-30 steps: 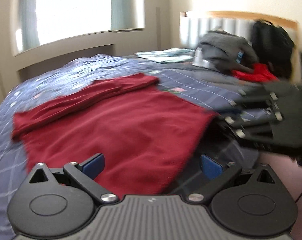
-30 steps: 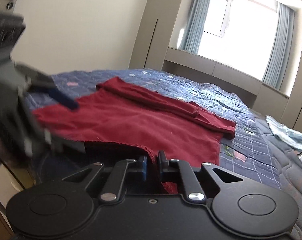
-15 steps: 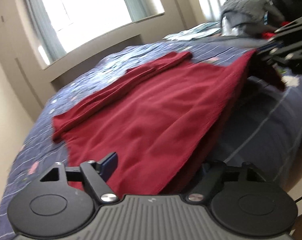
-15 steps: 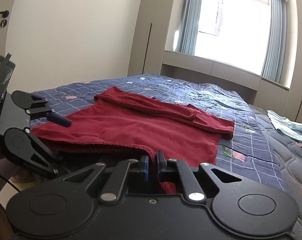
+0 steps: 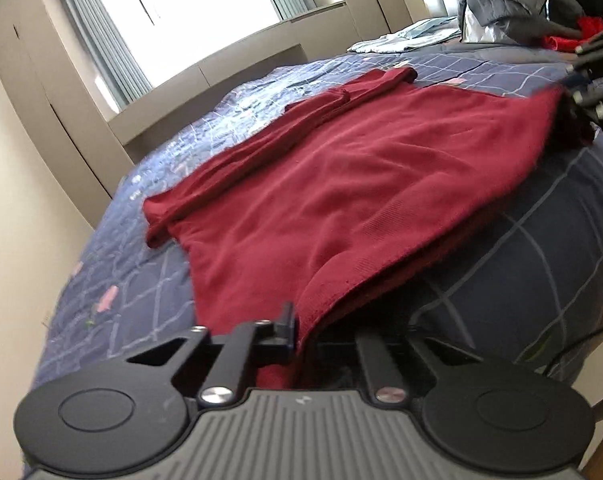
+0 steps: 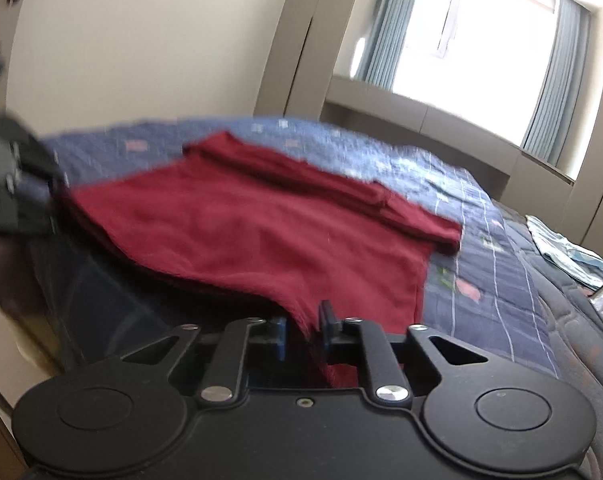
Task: Fold small clothes
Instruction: 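Close the right tool on one hem corner while the left tool closes on the other, then lift the hem with both tools and fold it over toward the collar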
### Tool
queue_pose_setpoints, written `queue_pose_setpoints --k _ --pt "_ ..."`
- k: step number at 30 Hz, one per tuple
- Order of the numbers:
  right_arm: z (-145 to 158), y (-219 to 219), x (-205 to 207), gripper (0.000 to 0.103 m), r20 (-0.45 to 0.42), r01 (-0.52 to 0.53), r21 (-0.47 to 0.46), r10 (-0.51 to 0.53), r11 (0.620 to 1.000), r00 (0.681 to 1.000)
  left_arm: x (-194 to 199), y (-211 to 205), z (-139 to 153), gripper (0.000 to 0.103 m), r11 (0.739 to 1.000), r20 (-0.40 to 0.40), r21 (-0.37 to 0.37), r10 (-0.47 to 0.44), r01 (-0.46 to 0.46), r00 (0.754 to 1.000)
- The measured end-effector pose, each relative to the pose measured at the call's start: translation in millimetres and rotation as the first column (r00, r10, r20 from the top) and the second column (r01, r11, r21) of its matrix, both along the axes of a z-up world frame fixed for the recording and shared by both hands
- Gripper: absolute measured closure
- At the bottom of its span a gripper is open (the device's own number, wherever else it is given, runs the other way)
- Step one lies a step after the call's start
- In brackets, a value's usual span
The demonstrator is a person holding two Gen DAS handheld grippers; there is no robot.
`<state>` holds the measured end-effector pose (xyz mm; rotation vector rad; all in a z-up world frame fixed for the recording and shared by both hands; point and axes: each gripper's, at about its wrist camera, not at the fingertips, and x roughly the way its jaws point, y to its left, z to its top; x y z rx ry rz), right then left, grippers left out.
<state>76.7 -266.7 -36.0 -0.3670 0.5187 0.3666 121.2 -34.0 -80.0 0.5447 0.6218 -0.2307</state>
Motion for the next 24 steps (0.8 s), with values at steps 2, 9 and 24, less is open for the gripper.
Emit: queue_pose_setpoints --k 2,9,24 --pt "-8.4 1.7 -1.2 0.078 -0.013 0.005 -0.027 -0.005 1.000 1.000 -2.3 2.4 3.3 0.097 1.000 -0.005 -0.013 -0.002 0.002 1.000" --pt "-19.0 1.9 -2.8 0.086 0.062 0.043 -0.115 -0.036 0.992 0.997 -4.2 0.5 10.0 0.098 1.000 0.034 0.015 -0.023 0.023 0.999" --pt "23.4 -11.6 -42.4 0.100 0.067 -0.062 -0.164 0.073 0.985 0.995 -43.0 7.8 30.0 0.099 0.989 0.015 0.027 -0.147 0.146 0.989"
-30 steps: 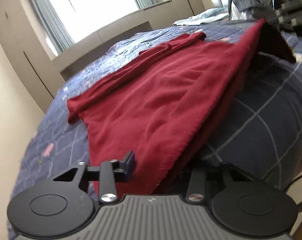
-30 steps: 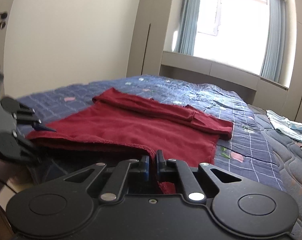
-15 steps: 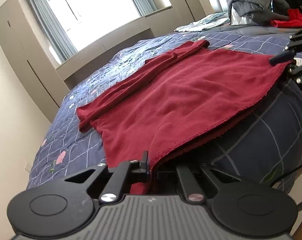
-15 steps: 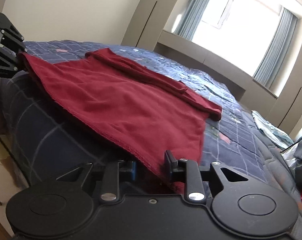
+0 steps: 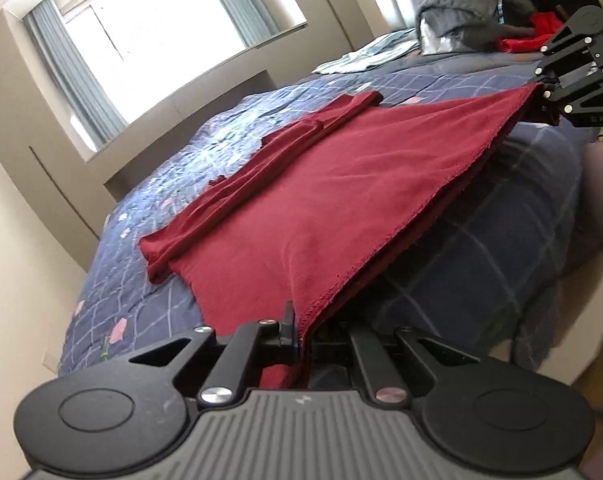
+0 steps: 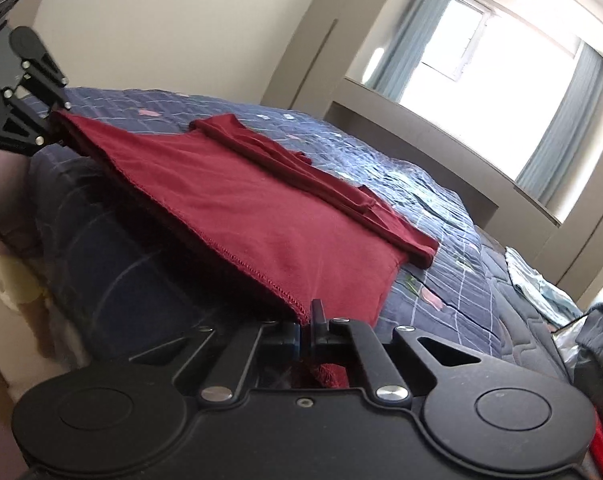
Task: Fold small clothes
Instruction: 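Lift the hem with both tools and fold it over toward the collar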
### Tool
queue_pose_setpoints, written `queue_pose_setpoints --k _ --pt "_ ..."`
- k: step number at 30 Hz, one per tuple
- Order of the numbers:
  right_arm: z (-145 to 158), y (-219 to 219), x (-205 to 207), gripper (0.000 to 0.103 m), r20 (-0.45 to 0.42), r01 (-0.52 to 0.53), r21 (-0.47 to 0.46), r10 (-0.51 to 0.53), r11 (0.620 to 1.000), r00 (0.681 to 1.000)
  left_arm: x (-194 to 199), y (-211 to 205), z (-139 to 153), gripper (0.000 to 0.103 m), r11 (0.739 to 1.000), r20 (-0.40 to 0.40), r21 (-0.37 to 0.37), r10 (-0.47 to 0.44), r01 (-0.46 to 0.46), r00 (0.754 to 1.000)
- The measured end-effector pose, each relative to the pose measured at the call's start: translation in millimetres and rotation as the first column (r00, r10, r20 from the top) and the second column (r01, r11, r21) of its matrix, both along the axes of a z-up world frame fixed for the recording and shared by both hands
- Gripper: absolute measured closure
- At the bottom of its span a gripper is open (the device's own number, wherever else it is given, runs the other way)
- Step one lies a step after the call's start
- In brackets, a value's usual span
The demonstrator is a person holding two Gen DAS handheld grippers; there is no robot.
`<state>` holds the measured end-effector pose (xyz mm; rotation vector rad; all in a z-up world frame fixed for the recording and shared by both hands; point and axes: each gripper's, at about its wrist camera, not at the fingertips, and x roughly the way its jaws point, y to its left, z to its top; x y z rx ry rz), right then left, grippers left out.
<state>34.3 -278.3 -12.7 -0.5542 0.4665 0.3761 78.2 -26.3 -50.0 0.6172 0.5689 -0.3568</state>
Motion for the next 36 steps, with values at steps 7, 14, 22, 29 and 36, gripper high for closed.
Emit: queue_pose_setpoints --k 7,14,22,29,36 --pt "25.8 -0.9 -51.1 0.100 -0.138 -0.066 0.009 0.067 0.998 0.988 -51.4 12.8 15.9 0.099 0.997 -0.111 -0.047 -0.072 0.067 0.991" --pt "58.8 -4.7 -67.8 0.100 -0.258 -0.097 0.098 0.120 0.990 0.959 -66.4 35.6 48.2 0.099 0.987 -0.250 -0.131 -0.128 0.097 0.960" --pt "107.1 -15.4 0.0 0.099 -0.208 -0.110 0.149 0.140 0.983 0.968 -8.2 31.8 104.5 0.098 0.983 -0.189 -0.135 -0.151 0.126 0.970" --pt "138.6 -17.0 96.0 0.099 -0.098 -0.111 0.071 0.118 0.991 0.988 83.3 24.8 152.3 0.098 0.988 -0.066 -0.133 -0.090 0.080 0.994" --pt "133.3 -13.2 195.5 0.099 -0.068 -0.046 0.051 0.049 0.998 0.996 181.1 3.6 149.1 0.098 0.997 -0.054 -0.078 -0.018 0.013 0.998"
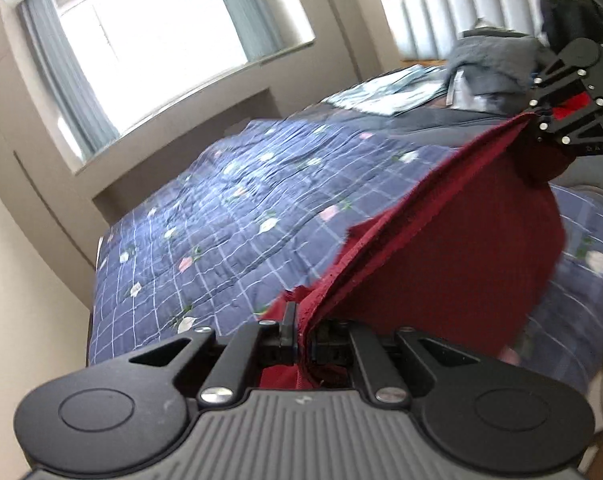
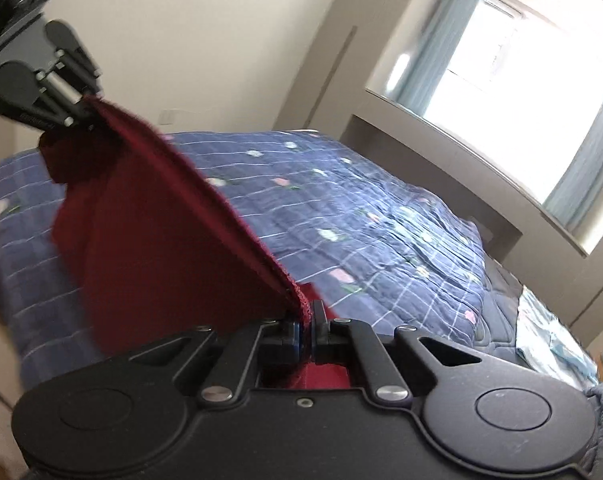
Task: Fold small clothes
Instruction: 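Lift the hem with both tools and fold it over toward the collar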
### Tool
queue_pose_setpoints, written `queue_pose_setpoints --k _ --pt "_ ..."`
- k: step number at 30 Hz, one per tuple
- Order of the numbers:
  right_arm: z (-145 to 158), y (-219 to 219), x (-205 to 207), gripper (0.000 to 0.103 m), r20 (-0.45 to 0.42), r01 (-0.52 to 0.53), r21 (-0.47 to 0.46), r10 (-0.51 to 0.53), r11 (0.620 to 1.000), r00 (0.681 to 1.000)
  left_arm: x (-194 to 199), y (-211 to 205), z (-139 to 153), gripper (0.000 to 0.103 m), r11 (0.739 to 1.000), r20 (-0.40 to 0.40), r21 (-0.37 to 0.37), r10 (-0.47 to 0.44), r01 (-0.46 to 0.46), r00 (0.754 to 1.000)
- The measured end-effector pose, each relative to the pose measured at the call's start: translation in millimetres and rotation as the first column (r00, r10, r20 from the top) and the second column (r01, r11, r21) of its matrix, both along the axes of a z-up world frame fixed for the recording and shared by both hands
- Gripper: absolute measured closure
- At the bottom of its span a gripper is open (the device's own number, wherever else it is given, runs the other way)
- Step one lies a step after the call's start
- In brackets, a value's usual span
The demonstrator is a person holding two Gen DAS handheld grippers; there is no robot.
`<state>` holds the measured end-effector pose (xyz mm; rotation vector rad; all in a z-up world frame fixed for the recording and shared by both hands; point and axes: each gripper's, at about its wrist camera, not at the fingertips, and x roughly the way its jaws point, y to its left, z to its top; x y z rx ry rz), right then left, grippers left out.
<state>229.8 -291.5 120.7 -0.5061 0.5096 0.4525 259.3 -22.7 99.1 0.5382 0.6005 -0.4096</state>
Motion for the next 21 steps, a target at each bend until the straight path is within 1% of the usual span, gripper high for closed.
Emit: queue_pose_setpoints --k 1,4,7,13,16,18,19,21 --pt "-4.4 -0.2 13.0 0.098 -0.003 0.012 0.004 -0.012 1.000 1.000 16.9 -2.2 -3.3 0.098 1.000 -0.016 -0.002 0.017 -0.017 1.000" --pt "-21.8 -1.0 50.9 0.098 -0.024 0.037 0.021 -0.037 0.999 0.999 59.6 -3.0 -17.2 0.098 1.000 -0.044 0.011 0.030 -0.029 0.999" --pt "-41.0 -1.0 90.8 0.098 -0.062 0.050 0.030 -0.049 0.998 0.997 103.8 0.7 -37.9 0.098 0.999 -0.103 0.009 0.042 -0.042 0.994" --pt "-89.3 0.6 158.8 0.098 -0.169 0.074 0.038 -0.067 0.997 0.983 171.1 13.4 -82.7 0.096 0.999 -0.214 -0.012 0.049 -0.053 0.976" --pt "-113.0 -0.7 181.6 0.095 -0.216 0.076 0.038 -0.066 0.996 0.974 203.2 20.1 -103.8 0.083 0.998 -0.291 -0.025 0.049 -0.059 0.956" --pt "-126.1 -2.4 192.4 0.093 -0.241 0.082 0.047 -0.068 0.996 0.968 219.4 25.4 -115.5 0.062 0.996 -0.329 -0.030 0.066 -0.080 0.942" --pt "-130.2 -2.8 195.2 0.093 -0.246 0.082 0.051 -0.067 0.995 0.967 226.3 29.4 -120.8 0.057 0.994 -0.345 -0.036 0.081 -0.099 0.935" --pt "-138.7 -3.6 199.7 0.092 -0.252 0.081 0.060 -0.064 0.995 0.966 234.5 37.7 -128.6 0.039 0.988 -0.368 -0.050 0.115 -0.143 0.923"
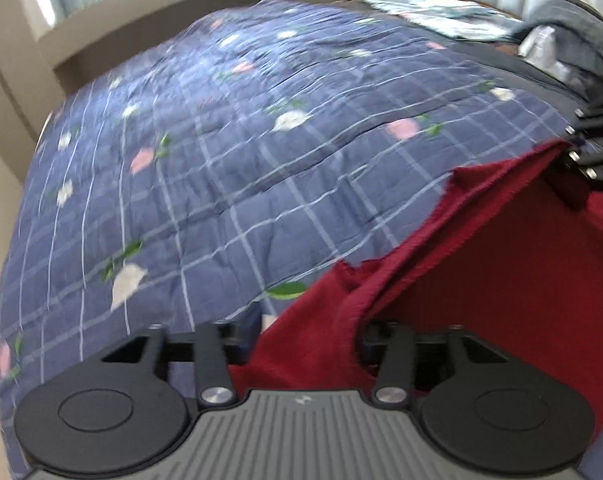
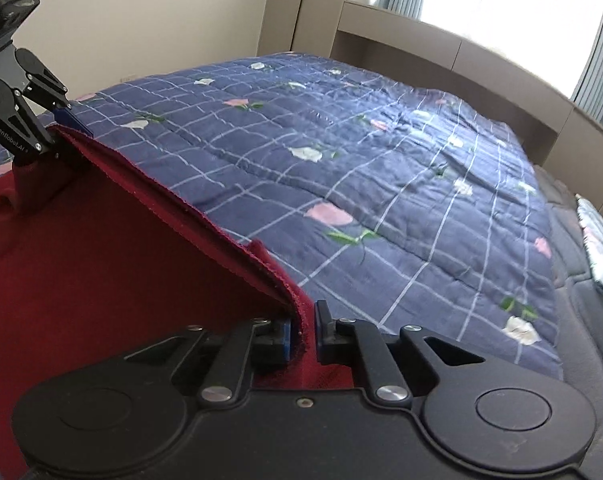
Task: Fold small clothes
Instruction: 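Lift the hem with both tools and fold it over toward the collar, then lower the folded hem onto the sweater and open both tools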
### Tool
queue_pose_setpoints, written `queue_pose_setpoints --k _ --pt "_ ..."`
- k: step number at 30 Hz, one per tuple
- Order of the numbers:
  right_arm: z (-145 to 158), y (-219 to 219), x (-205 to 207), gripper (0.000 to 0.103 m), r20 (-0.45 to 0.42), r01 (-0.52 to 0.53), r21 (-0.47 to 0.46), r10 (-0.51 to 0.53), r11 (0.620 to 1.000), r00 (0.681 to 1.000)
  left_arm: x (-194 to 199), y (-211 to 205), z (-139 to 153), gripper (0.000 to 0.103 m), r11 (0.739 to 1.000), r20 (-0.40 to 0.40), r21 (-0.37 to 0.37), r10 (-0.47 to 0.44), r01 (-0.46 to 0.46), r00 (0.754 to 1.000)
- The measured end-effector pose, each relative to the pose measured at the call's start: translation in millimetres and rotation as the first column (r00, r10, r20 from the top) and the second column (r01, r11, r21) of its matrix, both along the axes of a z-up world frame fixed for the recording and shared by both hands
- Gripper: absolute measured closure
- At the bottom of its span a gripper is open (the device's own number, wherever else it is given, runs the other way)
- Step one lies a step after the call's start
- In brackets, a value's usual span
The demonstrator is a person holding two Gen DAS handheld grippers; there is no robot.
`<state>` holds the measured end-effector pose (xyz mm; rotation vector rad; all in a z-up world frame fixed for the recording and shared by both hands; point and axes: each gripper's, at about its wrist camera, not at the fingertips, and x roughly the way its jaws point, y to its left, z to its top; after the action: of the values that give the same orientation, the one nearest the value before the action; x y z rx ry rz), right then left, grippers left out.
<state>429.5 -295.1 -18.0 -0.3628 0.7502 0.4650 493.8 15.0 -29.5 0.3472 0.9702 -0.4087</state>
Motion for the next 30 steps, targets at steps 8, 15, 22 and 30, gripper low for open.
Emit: queue_pose_setpoints --k 8,15,22,30 --pt "-14.9 -4.4 8.5 0.065 -0.009 0.047 0.030 -0.047 0.998 0.999 9.8 37.7 2.6 0.009 0.992 -0.024 -0.119 0.037 -0.040 0.999" --pt "-22.4 -6.4 17.1 0.051 -0.039 0.091 0.043 -0.089 0.995 0.995 10.8 53.4 31.9 0.004 0.979 -0.031 -0.192 -0.074 0.066 0.997" --pt "-18.0 -7.4 15.7 0.022 0.028 0.128 0.017 -0.129 0.992 0.991 8.5 80.2 57.9 0.001 0.975 0.055 -0.218 0.064 -0.050 0.996" --pt "3.3 -14.4 5.6 0.001 0.098 0.127 0.089 -0.135 0.988 0.986 -14.0 82.1 19.0 0.001 0.931 0.034 -0.293 0.237 -0.217 0.971"
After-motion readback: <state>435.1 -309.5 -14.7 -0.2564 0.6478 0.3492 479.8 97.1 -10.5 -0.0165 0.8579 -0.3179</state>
